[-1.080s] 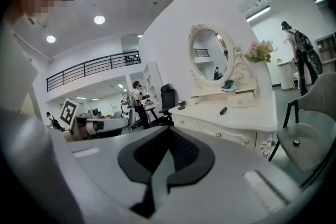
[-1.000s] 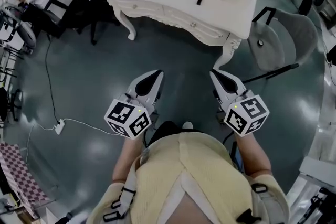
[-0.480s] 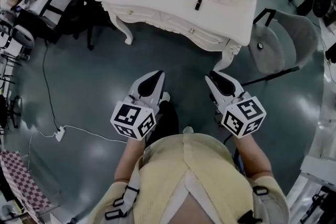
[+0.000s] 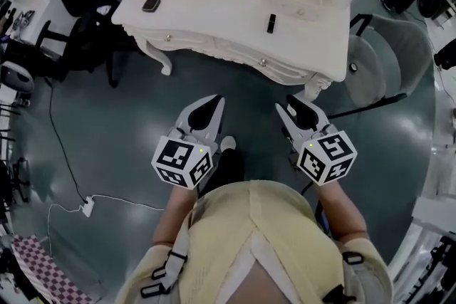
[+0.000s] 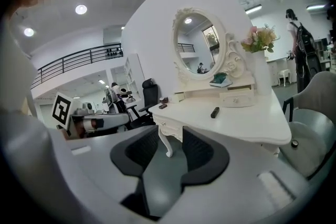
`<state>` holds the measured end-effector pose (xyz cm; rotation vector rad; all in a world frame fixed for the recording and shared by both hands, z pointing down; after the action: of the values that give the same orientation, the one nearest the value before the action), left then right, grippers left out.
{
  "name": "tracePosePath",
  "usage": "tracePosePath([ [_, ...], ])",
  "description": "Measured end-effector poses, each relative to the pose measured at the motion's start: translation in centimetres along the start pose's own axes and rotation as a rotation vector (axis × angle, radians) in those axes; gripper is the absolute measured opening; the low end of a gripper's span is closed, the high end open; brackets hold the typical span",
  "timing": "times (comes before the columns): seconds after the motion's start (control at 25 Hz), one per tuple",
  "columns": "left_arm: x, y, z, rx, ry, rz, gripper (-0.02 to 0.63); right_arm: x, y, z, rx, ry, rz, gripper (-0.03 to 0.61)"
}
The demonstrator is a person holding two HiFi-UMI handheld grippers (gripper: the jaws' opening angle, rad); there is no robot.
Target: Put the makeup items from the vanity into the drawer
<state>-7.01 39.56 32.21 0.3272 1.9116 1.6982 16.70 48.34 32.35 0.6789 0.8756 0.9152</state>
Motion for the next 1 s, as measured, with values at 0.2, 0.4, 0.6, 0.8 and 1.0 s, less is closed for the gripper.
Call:
tracePosePath([
  [0.2,-2.2,-0.5,-4.7,-0.020,0.033,-0.023,-0.009,-4.4,-1.9,0.2,-0.003,0.070,0.022,0.148],
  [0.4,-4.0,-0.6,-8.3,-0.045,0.064,-0.048,-0.009,-7.8,-3.3,0.8,-0.020,0.154,0.032,0.166],
  [0.6,-5.3,-0.6,-11.8,-0.069,0.084,-0.062,-0.009,-11.3,-4.0,1.2,-0.035,0.215,0.026,0.170],
  [0.8,-6.8,-0.2,-14.4,-0.131,0.108,-0.094,-0.009,-14.0,-4.4,1.6,-0.053,0.273,0.011,0.172],
  [1.0,-9.1,0.3,-15.8,-0.120,0.142,-0.114,-0.009,-15.6,-4.9,3.1,-0.075,0.318,-0.007,0.172],
])
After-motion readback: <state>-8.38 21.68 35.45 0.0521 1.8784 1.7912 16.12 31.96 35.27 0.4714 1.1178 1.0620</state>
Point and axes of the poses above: the fingertips, and each gripper's own axes: x backward along the fingers, z to its right, y out of its underside, the point moved 10 cm from there along x, backward along the fingers, and after that the axes turned 12 degrees about -x, right-handed, at the moved point
